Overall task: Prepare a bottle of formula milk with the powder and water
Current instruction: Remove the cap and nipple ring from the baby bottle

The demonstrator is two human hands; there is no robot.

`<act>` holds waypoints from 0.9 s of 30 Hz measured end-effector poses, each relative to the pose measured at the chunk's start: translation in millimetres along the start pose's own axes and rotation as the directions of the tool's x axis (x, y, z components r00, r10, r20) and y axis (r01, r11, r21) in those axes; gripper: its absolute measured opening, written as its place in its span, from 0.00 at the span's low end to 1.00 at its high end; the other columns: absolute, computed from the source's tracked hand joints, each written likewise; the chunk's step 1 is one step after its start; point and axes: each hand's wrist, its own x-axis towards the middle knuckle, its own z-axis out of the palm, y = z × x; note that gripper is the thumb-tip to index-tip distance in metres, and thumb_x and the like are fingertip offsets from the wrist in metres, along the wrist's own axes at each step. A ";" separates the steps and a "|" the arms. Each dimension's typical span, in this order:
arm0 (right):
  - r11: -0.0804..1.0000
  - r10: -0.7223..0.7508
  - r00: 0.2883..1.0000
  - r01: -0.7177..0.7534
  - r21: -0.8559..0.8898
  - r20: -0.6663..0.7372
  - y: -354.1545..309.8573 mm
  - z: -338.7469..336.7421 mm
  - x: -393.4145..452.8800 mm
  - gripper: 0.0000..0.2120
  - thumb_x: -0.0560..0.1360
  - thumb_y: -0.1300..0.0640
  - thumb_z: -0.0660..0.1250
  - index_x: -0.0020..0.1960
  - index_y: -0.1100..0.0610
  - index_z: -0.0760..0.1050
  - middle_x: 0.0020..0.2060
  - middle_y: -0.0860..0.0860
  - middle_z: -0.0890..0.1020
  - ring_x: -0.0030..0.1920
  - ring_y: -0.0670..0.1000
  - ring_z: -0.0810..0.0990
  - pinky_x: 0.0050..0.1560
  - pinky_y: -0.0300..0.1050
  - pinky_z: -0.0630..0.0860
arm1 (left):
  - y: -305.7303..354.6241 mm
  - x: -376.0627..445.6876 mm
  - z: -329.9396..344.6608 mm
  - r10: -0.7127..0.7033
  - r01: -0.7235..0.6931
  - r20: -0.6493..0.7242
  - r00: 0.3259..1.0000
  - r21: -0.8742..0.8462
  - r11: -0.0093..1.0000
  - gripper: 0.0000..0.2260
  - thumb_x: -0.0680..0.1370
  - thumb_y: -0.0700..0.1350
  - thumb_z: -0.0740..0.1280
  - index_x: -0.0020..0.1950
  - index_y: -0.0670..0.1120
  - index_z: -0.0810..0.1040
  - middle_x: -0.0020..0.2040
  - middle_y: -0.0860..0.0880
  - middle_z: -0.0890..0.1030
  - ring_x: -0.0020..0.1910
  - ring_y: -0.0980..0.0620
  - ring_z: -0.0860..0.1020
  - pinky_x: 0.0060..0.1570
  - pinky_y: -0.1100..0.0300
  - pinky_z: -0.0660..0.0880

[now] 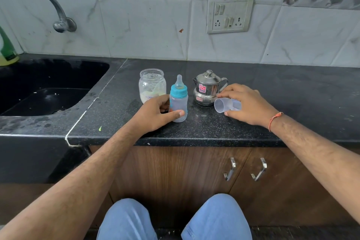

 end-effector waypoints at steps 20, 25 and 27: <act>0.981 -0.119 0.983 0.138 0.135 -0.136 -55.4 -23.3 12.8 0.27 0.72 0.44 0.79 0.69 0.44 0.78 0.59 0.40 0.79 0.49 0.44 0.81 0.51 0.29 0.71 | -4.6 2.3 -0.2 -0.010 0.010 0.012 1.000 0.000 1.000 0.15 0.79 0.57 0.78 0.63 0.54 0.83 0.55 0.56 0.88 0.55 0.57 0.86 0.62 0.54 0.82; 0.994 -0.036 0.995 0.026 0.107 0.091 -120.7 -30.8 59.3 0.28 0.70 0.25 0.71 0.60 0.44 0.81 0.48 0.39 0.84 0.44 0.35 0.80 0.48 0.37 0.73 | -5.9 2.4 2.6 0.023 -0.023 0.004 1.000 -0.032 0.999 0.07 0.80 0.51 0.79 0.55 0.58 0.83 0.48 0.63 0.88 0.49 0.63 0.85 0.54 0.65 0.79; 1.000 -0.025 0.984 0.027 -0.005 0.176 -135.8 -29.2 76.8 0.30 0.69 0.22 0.68 0.48 0.48 0.80 0.40 0.40 0.81 0.40 0.44 0.79 0.42 0.43 0.72 | -5.0 2.8 2.8 0.015 -0.015 -0.015 1.000 0.010 1.000 0.08 0.80 0.52 0.79 0.47 0.57 0.80 0.38 0.63 0.83 0.38 0.64 0.79 0.45 0.68 0.73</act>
